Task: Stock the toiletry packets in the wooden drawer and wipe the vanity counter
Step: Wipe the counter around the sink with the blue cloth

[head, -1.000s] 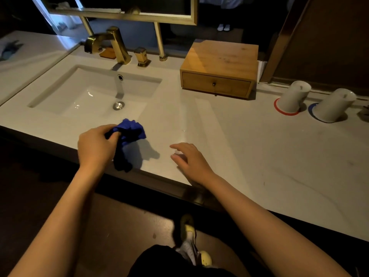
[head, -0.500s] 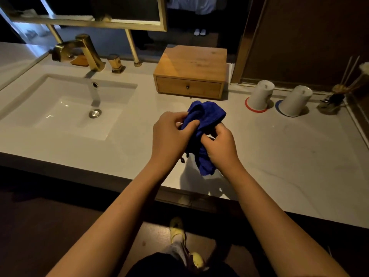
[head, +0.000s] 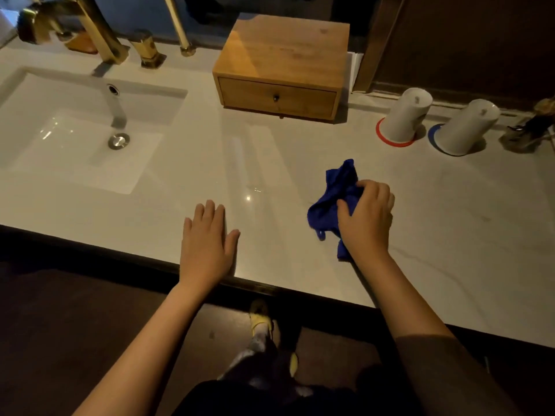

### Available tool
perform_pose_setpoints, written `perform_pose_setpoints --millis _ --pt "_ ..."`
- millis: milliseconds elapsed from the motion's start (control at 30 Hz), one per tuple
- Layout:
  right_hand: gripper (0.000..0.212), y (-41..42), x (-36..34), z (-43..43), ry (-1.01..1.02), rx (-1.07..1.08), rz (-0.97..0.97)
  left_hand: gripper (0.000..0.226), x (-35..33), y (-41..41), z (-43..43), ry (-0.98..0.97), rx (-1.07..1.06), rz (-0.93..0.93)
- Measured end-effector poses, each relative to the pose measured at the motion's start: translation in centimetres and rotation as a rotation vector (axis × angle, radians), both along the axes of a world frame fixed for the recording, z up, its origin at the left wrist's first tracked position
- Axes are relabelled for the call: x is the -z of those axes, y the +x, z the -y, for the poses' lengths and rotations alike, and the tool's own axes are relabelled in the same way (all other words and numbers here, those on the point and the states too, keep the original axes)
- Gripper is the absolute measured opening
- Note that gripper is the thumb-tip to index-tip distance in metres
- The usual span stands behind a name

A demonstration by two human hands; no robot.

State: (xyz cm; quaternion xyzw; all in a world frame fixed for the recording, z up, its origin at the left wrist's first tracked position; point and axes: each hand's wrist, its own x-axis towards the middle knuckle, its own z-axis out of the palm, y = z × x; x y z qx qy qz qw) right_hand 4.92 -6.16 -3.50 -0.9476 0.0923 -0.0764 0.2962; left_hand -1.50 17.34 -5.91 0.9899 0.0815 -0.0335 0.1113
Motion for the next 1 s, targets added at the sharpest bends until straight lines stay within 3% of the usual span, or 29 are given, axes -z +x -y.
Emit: perform_pose_setpoints --millis 133,267,700,1000 --pt "0.053 -0.2 1.5 -0.1 -0.124 -0.247 0.102 0.069 1.3 -0.4 -0.3 0.062 0.041 -0.009" --pt "0.055 0.2 2.8 0.2 -0.387 -0.527 0.014 0.066 1.9 -0.4 -0.2 0.070 0.012 0.004" --pt "0.060 1.5 3.4 -3.6 -0.473 -0.218 -0.183 0.058 1.9 -0.3 0.0 0.083 -0.008 -0.007" --pt "0.059 2.6 2.5 -6.6 -0.450 -0.145 -0.294 0.058 2.0 -0.4 -0.3 0.081 0.001 0.010"
